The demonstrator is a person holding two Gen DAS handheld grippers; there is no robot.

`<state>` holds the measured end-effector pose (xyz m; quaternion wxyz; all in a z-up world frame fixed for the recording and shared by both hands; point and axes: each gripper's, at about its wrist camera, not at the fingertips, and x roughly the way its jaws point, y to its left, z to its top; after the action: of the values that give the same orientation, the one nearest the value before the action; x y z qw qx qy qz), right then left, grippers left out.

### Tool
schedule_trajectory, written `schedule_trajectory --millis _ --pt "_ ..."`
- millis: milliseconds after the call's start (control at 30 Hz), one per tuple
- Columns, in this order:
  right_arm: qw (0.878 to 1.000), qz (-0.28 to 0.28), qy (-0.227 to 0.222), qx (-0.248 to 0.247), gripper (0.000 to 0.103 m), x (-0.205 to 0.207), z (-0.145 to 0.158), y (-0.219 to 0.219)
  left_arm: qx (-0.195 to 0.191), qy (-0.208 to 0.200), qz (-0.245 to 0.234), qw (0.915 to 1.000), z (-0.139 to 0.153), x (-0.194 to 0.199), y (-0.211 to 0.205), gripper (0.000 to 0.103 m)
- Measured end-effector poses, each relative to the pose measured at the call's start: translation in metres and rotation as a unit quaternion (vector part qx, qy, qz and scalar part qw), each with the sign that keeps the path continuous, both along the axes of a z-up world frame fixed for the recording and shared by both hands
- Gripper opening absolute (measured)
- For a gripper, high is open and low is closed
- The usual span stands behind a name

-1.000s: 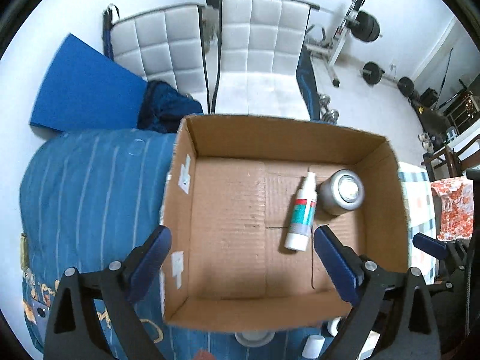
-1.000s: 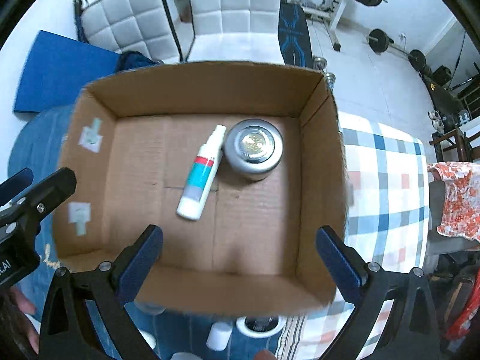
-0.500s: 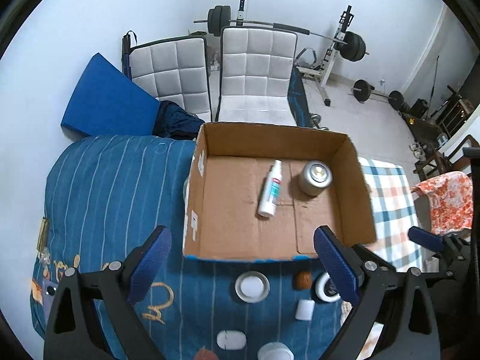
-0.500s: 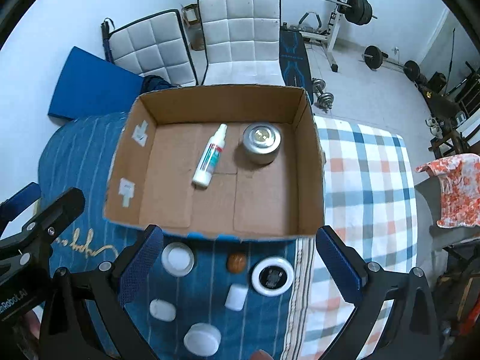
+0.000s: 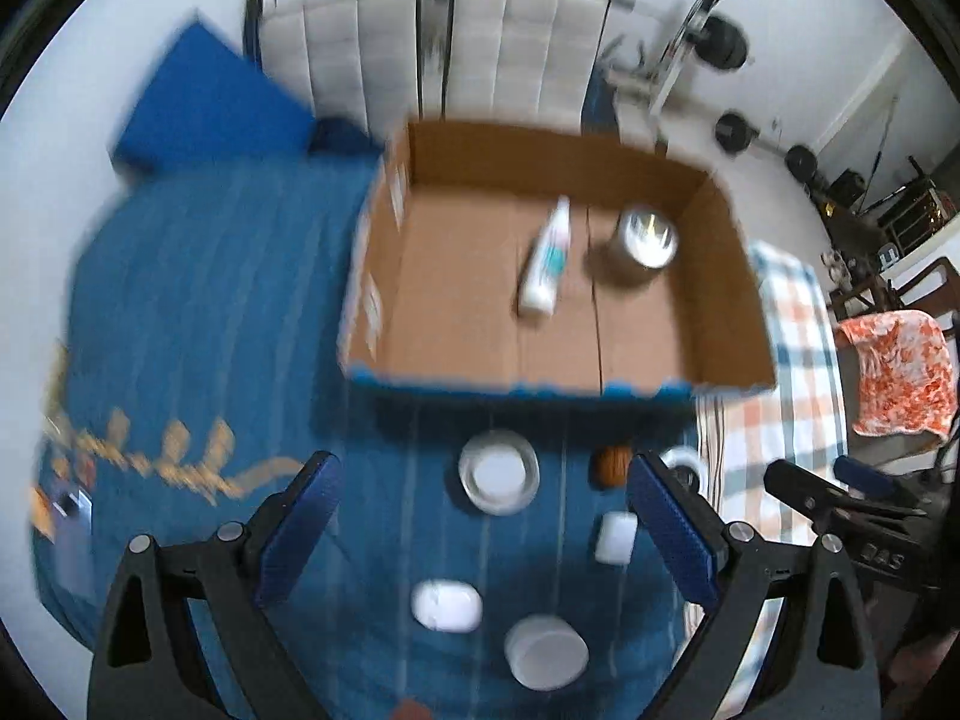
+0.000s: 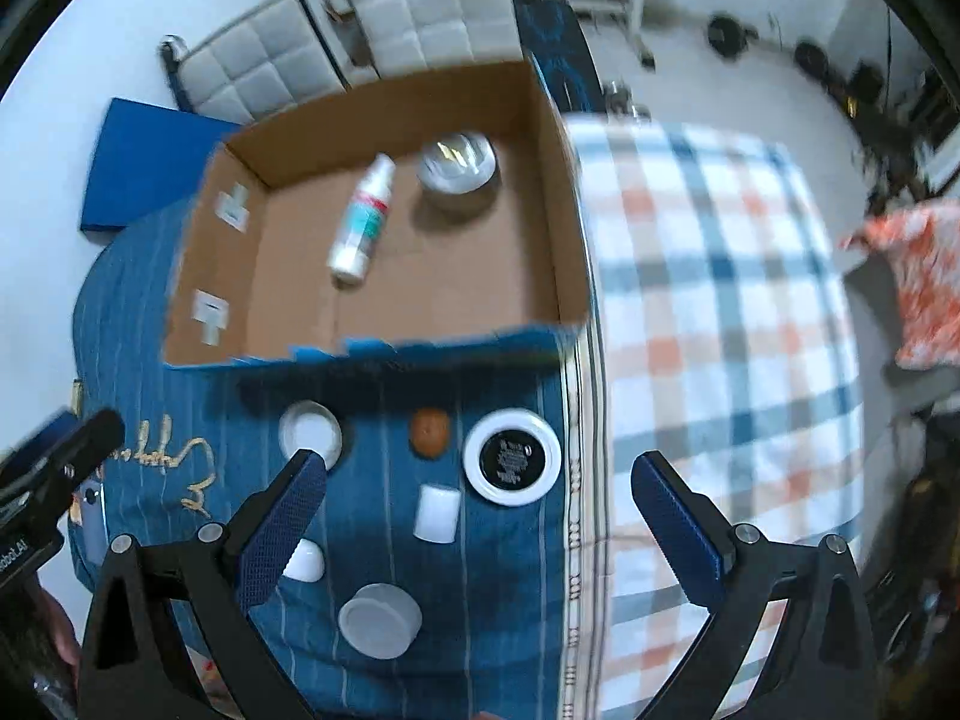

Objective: Organize rigid objects
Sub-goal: 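Grasp the black-lidded jar with the right tool while the left tool grasps the tape roll, then carry the jar and tape roll over the cardboard box with both tools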

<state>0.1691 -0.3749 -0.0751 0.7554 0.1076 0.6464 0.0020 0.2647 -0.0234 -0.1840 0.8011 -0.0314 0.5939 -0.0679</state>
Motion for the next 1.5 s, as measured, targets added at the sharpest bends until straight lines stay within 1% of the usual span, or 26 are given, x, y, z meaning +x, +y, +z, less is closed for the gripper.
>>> schedule_trajectory --millis 100,167,200,267,333,367,433,500,567,633,700,733,767,800,833,933,1000,1067,1167,1233,1267,1367,1433,1500 --pt "0.999 -0.024 0.044 0.001 0.103 0.0 -0.057 -0.007 -0.026 0.056 0.01 0.998 -0.043 0.006 0.001 0.097" --pt "0.997 -0.032 0.069 0.0 0.103 0.0 -0.089 -0.008 -0.018 0.078 0.011 0.9967 -0.069 0.009 -0.002 0.097" --pt "0.996 -0.037 0.083 -0.007 0.103 0.0 -0.105 -0.007 -0.008 0.084 0.008 0.9964 -0.084 0.012 -0.005 0.097" --pt "0.994 -0.047 0.102 -0.012 0.102 -0.001 -0.132 -0.005 0.013 0.102 0.002 0.9947 -0.11 0.017 -0.011 0.097" --pt "0.991 -0.062 0.118 -0.006 0.1 -0.003 -0.154 -0.006 0.016 0.127 -0.004 0.9917 -0.137 0.022 -0.017 0.097" --pt "0.99 -0.072 0.124 0.001 0.098 -0.003 -0.164 -0.006 0.009 0.143 -0.002 0.9897 -0.15 0.024 -0.018 0.097" --pt "0.987 -0.09 0.129 0.023 0.098 -0.003 -0.177 -0.008 -0.009 0.167 0.005 0.9859 -0.171 0.027 -0.021 0.097" --pt "0.986 -0.1 0.132 0.027 0.095 -0.002 -0.185 -0.008 -0.014 0.179 0.01 0.9837 -0.184 0.031 -0.025 0.097" --pt "0.987 -0.103 0.121 0.021 0.093 -0.001 -0.184 -0.005 -0.014 0.18 0.009 0.9835 -0.191 0.034 -0.031 0.097" --pt "0.987 -0.099 0.121 0.016 0.089 0.0 -0.184 -0.001 -0.011 0.181 0.005 0.9835 -0.194 0.036 -0.037 0.097" --pt "0.987 -0.096 0.125 0.011 0.08 0.002 -0.182 0.002 -0.002 0.177 -0.006 0.9841 -0.197 0.037 -0.046 0.097" --pt "0.987 -0.095 0.128 0.008 0.079 0.002 -0.182 0.004 0.005 0.175 -0.01 0.9845 -0.198 0.037 -0.048 0.094" --pt "0.987 -0.095 0.13 0.007 0.079 0.002 -0.181 0.005 0.018 0.166 -0.016 0.9858 -0.198 0.036 -0.052 0.08" --pt "0.987 -0.094 0.131 0.007 0.079 0.002 -0.181 0.006 0.024 0.162 -0.023 0.9863 -0.198 0.035 -0.055 0.065" --pt "0.987 -0.09 0.133 0.007 0.079 0.001 -0.181 0.007 0.03 0.16 -0.029 0.9862 -0.199 0.034 -0.058 0.063" --pt "0.988 -0.068 0.136 0.011 0.078 -0.008 -0.181 0.009 0.054 0.152 -0.047 0.9857 -0.2 0.024 -0.063 0.063" --pt "0.986 -0.064 0.15 0.021 0.078 -0.021 -0.183 0.007 0.061 0.15 -0.053 0.9854 -0.199 0.012 -0.063 0.063" --pt "0.984 -0.064 0.162 0.024 0.078 -0.037 -0.184 0.005 0.076 0.154 -0.063 0.9831 -0.2 -0.007 -0.059 0.063" --pt "0.982 -0.071 0.176 0.027 0.078 -0.061 -0.186 0.002 0.084 0.17 -0.06 0.9801 -0.203 -0.036 -0.048 0.063" --pt "0.981 -0.079 0.174 0.032 0.078 -0.069 -0.188 0.002 0.088 0.172 -0.056 0.9796 -0.205 -0.05 -0.041 0.062" --pt "0.98 -0.082 0.176 0.032 0.08 -0.069 -0.189 0.002 0.086 0.174 -0.05 0.9798 -0.207 -0.054 -0.038 0.062" --pt "0.979 -0.075 0.186 0.019 0.085 -0.068 -0.193 0.009 0.077 0.175 -0.035 0.9809 -0.208 -0.058 -0.036 0.062" --pt "0.979 -0.065 0.191 -0.003 0.086 -0.066 -0.195 0.018 0.077 0.173 -0.036 0.9813 -0.211 -0.062 -0.029 0.063" --pt "0.979 -0.058 0.193 -0.028 0.084 -0.065 -0.197 0.027 0.08 0.168 -0.041 0.9816 -0.211 -0.062 -0.031 0.063"
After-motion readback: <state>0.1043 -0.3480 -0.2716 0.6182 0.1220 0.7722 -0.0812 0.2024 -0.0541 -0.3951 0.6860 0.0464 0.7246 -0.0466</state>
